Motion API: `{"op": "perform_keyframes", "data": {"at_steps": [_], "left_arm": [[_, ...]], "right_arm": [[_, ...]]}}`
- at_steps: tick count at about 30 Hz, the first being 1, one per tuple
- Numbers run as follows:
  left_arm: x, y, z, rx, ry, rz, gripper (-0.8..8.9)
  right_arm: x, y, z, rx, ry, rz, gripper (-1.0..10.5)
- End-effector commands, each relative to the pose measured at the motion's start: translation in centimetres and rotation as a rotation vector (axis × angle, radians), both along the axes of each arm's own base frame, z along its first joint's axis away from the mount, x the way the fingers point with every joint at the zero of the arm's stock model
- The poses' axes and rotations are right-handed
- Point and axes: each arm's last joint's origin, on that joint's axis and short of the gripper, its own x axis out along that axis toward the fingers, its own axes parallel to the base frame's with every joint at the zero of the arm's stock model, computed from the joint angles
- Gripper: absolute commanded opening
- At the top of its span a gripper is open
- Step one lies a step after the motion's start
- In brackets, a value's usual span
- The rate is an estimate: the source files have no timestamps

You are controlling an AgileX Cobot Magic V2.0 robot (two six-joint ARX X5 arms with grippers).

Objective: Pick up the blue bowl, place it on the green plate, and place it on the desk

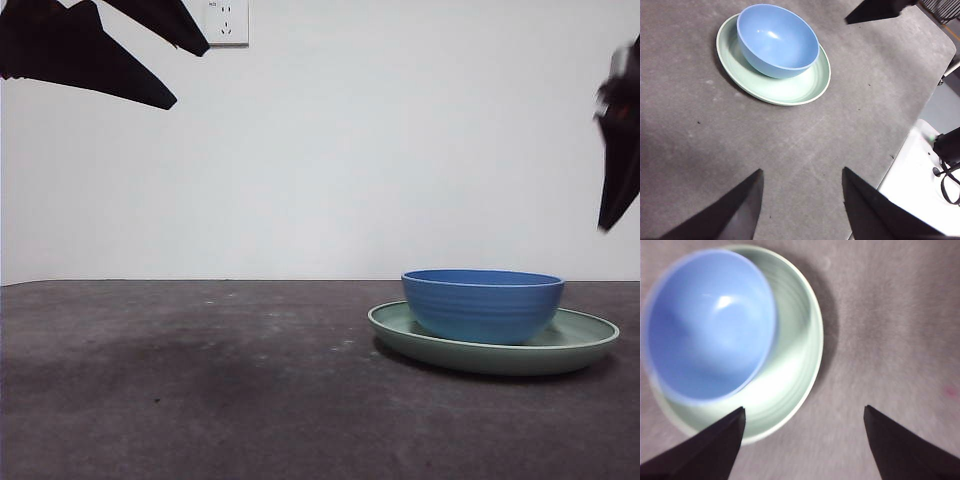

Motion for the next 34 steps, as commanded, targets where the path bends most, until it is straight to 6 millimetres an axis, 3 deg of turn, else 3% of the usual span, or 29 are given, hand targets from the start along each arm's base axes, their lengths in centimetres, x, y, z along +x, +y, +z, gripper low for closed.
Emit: {"op": "perform_keyframes", "data": {"at_steps": [1, 8, 18, 23, 28, 34], "left_arm": [[0.0, -0.2, 0.2, -0.007, -0.011, -0.014, 2.48], [0.0, -0.2, 0.2, -0.007, -0.011, -0.014, 2.48], [0.0, -0.2, 0.3, -0.008, -0.012, -0.014, 2.48], [0.0, -0.2, 0.3, -0.008, -0.012, -0.014, 2.48], [0.0, -0.2, 0.3, -0.007, -0.012, -0.014, 2.48], [0.0, -0.2, 0.2, -0.006, -0.01, -0.014, 2.48]], "right_arm": [[1.6, 0.0, -1.2, 0.008, 0.017, -0.001, 3.7], [3.9, 0.0, -4.3, 0.036, 0.055, 0.012, 3.0], [5.6, 0.1, -7.1, 0.059, 0.077, 0.02, 2.2], [6.0, 0.2, -8.0, 0.081, 0.087, 0.03, 1.8], [6.2, 0.2, -8.1, 0.083, 0.075, 0.031, 0.1], [6.2, 0.1, -8.0, 0.092, 0.075, 0.013, 0.1]]}}
